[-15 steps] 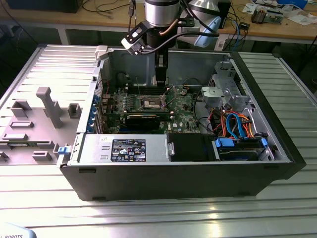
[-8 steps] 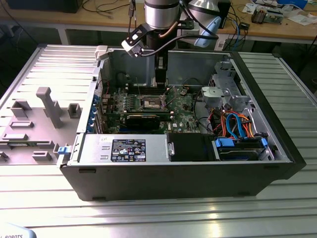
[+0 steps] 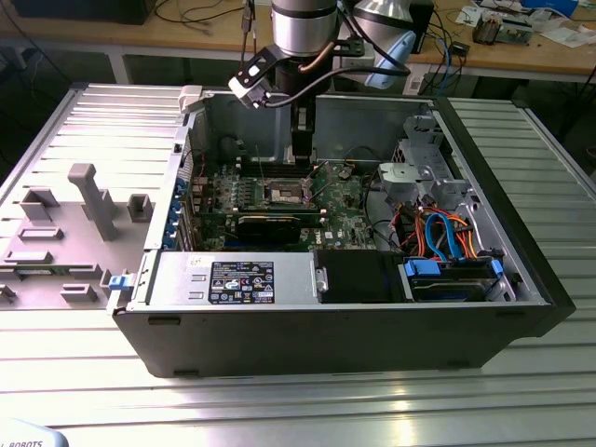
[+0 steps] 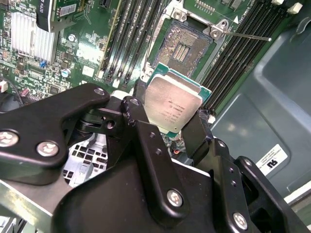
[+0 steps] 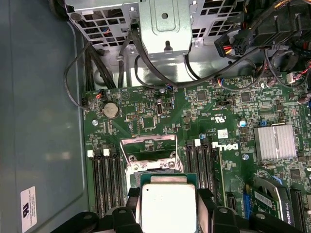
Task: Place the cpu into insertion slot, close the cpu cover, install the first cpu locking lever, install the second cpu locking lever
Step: 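Place the cpu into insertion slot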
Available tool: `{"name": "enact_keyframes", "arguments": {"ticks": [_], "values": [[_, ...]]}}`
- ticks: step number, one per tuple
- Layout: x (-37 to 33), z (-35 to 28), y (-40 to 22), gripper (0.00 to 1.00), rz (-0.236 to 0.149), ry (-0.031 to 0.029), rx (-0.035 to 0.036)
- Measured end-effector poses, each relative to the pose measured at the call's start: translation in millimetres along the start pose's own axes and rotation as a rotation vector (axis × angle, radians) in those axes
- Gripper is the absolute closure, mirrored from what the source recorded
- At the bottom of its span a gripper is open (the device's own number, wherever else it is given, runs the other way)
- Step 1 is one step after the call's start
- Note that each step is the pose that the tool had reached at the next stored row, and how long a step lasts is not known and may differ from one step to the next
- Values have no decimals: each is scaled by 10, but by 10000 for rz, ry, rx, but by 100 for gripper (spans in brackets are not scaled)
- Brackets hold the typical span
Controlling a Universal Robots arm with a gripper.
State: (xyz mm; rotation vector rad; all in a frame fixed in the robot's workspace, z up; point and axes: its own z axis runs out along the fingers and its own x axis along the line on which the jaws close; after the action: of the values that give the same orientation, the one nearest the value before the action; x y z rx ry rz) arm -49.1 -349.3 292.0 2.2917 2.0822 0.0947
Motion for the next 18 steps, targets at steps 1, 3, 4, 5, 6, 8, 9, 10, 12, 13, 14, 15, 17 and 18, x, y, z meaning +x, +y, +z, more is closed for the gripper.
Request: {"name": "enact_keyframes", "arguments": {"ticks": [1,3,4,5,6,8,9,10,12,13,14,15,17,18], "values": [[0,3,0,46,0,1,0],[0,17,-1,46,0,1,-4],[0,21,-2,46,0,1,-4],[0,26,-2,46,1,1,-5],[0,30,-2,46,0,0,-5],[-1,41,-3,46,0,0,-5],[-1,45,-3,46,0,1,-5],[-1,50,-4,46,0,0,-5],[-1,58,-4,46,0,-3,-4],[-1,59,-4,46,0,-3,-3],[-1,60,-5,46,0,1,-5],[-1,60,-4,46,0,0,-5],[-1,64,-5,46,0,0,-5],[-1,64,-5,46,0,0,-5]]}}
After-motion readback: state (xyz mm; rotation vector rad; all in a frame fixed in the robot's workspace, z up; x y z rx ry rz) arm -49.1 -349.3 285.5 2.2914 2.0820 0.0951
